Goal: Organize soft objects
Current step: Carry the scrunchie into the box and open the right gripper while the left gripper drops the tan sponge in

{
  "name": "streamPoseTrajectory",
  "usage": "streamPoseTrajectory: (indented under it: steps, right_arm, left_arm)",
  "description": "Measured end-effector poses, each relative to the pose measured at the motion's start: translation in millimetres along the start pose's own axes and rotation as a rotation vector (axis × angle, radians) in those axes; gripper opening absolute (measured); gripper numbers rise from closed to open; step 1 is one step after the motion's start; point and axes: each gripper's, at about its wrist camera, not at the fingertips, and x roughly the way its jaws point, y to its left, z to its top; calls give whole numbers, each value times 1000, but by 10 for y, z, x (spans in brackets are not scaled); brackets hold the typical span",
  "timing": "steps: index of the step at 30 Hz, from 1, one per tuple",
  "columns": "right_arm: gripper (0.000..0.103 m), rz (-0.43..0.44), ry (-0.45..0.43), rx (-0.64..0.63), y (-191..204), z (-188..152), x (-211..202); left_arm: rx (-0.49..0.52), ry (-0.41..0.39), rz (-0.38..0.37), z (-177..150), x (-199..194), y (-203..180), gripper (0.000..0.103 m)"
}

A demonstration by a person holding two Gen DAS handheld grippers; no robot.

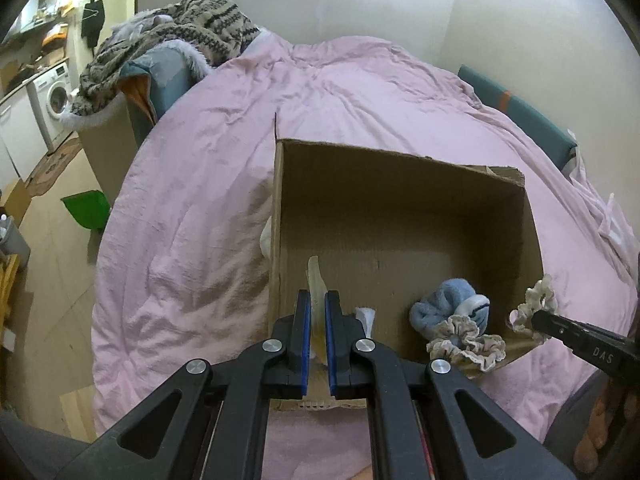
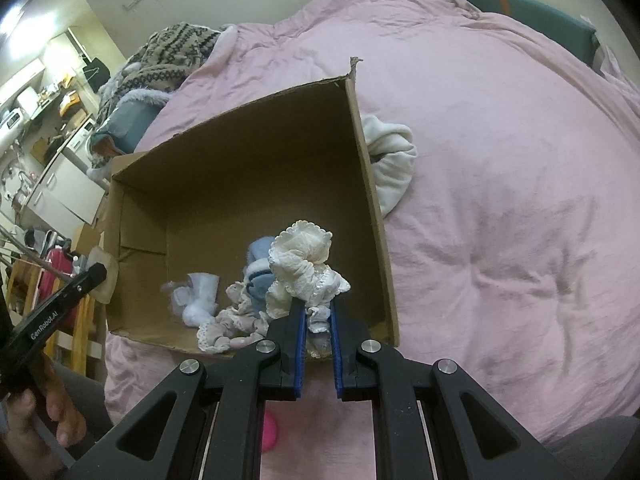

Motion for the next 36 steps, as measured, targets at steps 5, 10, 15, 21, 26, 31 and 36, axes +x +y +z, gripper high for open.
streamPoseTrajectory:
  steps: [5, 10, 15, 21, 26, 31, 36]
  right_arm:
    - [13, 2, 14, 17, -30, -3, 31]
    - [13, 14, 23, 31, -53, -7, 43]
    - [13, 12, 37, 26, -43, -12, 82]
    - [13, 7, 41, 19, -21, -19, 89]
    - [13, 11, 41, 21, -21, -24, 86]
    - [13, 24, 37, 21, -14, -25, 79]
    - [14, 34, 32, 18, -6, -27, 74]
  left_arm:
    - [-9, 11, -14, -28, 28, 5, 7]
    - [14, 6, -14, -44, 11, -29, 7]
    - [36, 18, -26, -61, 32, -81, 7]
    - [59, 24, -47, -90, 39, -163, 8]
    - [84, 27, -63, -107, 36, -217, 9]
    - [89, 27, -63, -112, 36, -236, 15]
    - [91, 21, -62, -113, 22, -241, 22]
